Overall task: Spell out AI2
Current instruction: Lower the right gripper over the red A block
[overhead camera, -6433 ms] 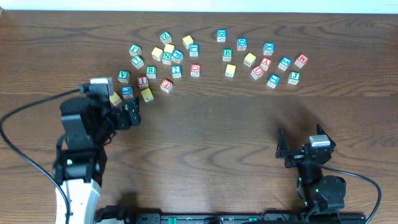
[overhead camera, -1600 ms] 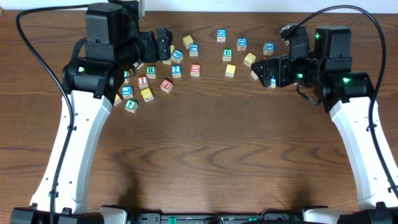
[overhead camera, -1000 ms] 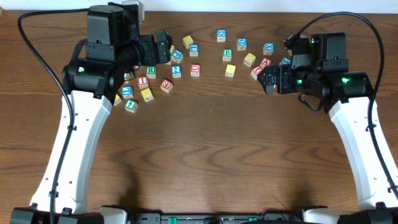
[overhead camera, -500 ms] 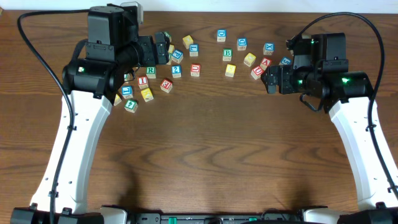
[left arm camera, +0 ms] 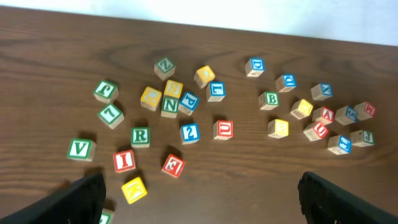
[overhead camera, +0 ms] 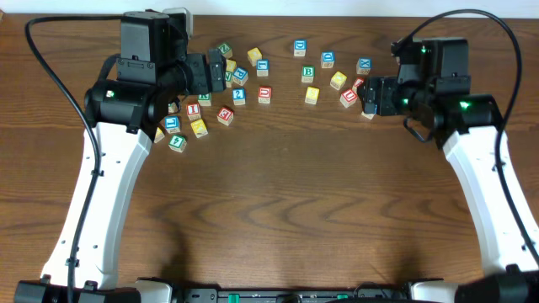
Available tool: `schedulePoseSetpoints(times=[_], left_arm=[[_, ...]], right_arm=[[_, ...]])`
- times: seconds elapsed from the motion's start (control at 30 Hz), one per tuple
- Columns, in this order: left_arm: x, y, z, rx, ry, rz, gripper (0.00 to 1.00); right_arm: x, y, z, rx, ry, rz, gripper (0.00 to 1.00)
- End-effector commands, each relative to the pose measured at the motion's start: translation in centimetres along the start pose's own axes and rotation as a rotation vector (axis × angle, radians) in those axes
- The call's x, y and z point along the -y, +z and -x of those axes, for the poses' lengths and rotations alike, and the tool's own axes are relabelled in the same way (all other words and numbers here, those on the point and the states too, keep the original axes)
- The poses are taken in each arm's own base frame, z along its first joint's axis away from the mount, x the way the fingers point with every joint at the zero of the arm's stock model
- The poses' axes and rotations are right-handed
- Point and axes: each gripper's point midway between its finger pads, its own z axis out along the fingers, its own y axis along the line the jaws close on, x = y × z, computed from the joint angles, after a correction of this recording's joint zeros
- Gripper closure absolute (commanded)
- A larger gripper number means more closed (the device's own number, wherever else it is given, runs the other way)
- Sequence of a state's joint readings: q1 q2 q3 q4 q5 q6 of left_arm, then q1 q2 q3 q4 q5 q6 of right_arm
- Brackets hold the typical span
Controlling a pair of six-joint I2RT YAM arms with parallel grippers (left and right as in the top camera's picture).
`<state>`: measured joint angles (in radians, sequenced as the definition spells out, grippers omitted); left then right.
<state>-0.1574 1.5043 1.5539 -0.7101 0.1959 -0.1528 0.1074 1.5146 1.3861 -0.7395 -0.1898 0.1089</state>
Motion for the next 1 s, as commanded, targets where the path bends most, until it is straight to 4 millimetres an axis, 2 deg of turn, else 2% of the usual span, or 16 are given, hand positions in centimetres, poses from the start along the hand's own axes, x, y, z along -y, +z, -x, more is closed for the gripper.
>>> schedulePoseSetpoints(times=[0.0,0.13,0.43,0.6,0.7,0.9,0.97], left_arm=[[-1.0,-0.5,0.5,0.013,0.024,0.063,0.02],[-1.5,-0.5,0.2,0.004,0.022,0.088,0.02],[-3.0,-0.7,-0.9,-0.037,0.019,0.169,0.02],[-3.1,-0.7,-1.1,-0.046,0.018,0.179,0.03],[-3.1,-0.7,-1.2,-0.048,0.018,0.179,0.03],[-3.2,-0.6,-1.4,-0.056,0.018,0.18,0.02],[-3.3,-0.5,-1.8,-0.072,0.016,0.183,0.02]], right_arm=[[-0.1,2.4,0.6,-0.024,0.021,0.001,0.15],[-0.8,4.8,1.5,-0.061,0.008,0.007,0.17],[-0.8,8.2,4.3,-0.062,0.018,-0.089,0.27],[-1.6,9.4,4.5,-0.048,0.019,-0.084,0.33],[-1.2,10.1,4.4,-0.043,0.049,-0.124,0.37],[-1.0,10.7,3.9,-0.055,0.106,-0.143,0.38],[-0.2,10.9,3.7,-0.057,0.133,-0.172,0.36]])
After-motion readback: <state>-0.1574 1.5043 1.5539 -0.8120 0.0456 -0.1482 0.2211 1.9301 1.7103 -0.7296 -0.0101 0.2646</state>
